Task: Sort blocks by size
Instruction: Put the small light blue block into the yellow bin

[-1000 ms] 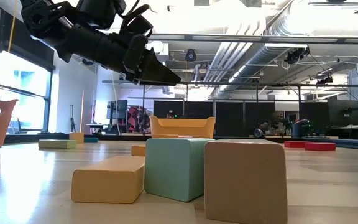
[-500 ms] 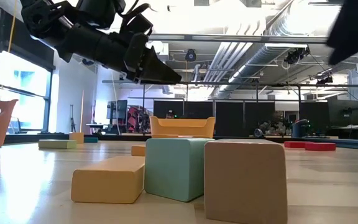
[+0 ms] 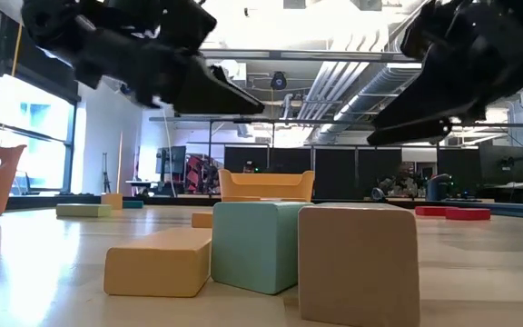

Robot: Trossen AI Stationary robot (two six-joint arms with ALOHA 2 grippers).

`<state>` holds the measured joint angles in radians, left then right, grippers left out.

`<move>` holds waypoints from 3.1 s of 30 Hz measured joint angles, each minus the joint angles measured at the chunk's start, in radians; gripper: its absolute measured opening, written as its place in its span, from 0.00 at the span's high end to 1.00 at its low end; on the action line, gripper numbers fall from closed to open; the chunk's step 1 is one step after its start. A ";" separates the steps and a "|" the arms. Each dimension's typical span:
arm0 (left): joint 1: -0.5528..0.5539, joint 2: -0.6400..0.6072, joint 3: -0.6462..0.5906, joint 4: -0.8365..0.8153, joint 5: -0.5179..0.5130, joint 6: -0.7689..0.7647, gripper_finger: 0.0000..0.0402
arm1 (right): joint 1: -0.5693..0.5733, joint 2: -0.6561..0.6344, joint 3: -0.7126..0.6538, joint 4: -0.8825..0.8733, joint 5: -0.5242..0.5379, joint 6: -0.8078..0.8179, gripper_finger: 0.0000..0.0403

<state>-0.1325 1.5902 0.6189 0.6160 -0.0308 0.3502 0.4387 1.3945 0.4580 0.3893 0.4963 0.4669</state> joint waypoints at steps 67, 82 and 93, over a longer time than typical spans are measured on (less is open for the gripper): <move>-0.437 0.443 0.588 -0.602 -0.206 -0.755 0.34 | 0.134 0.002 -0.005 -0.116 -0.079 -0.046 0.43; -0.419 0.505 0.588 -0.537 -0.184 -0.653 0.34 | 0.133 0.020 -0.005 -0.116 -0.074 -0.022 0.43; -0.393 0.508 0.611 -0.546 -0.142 -0.673 0.54 | 0.139 0.067 -0.005 -0.034 -0.069 -0.047 0.43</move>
<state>-0.5257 2.0979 1.2297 0.0703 -0.1730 -0.3230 0.5778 1.4616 0.4526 0.3552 0.4269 0.4196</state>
